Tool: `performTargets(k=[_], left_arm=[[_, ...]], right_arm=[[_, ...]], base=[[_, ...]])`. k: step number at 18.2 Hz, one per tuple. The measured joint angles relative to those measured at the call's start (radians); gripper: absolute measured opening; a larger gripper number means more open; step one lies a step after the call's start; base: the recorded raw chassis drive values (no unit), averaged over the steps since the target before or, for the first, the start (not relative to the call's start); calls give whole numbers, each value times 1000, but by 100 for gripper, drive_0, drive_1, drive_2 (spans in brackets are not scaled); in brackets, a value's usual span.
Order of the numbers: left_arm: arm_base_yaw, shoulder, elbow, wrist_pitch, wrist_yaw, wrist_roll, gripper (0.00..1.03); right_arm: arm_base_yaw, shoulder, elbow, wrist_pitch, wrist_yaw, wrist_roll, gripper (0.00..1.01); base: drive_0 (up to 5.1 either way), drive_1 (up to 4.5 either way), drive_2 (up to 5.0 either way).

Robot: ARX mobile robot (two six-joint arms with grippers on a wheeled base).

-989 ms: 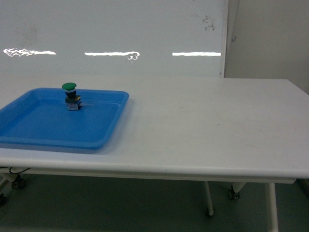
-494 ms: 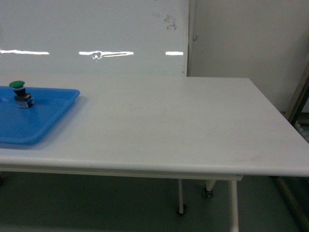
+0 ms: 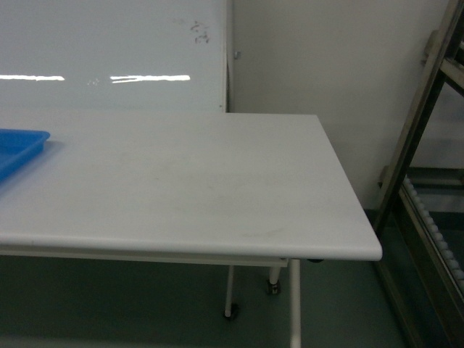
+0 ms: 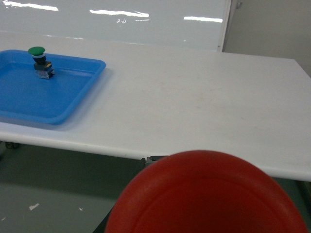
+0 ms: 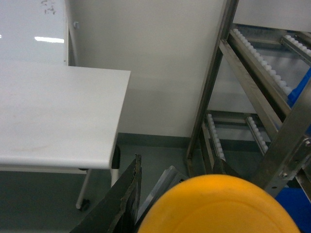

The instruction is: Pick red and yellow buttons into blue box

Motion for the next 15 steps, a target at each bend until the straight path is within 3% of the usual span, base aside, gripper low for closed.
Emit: performTargets(k=[15], left_arm=[[0, -1, 0, 2, 0, 0, 25]], right_arm=[[0, 0, 0, 0, 0, 0, 40]], base=[[491, -245, -245]])
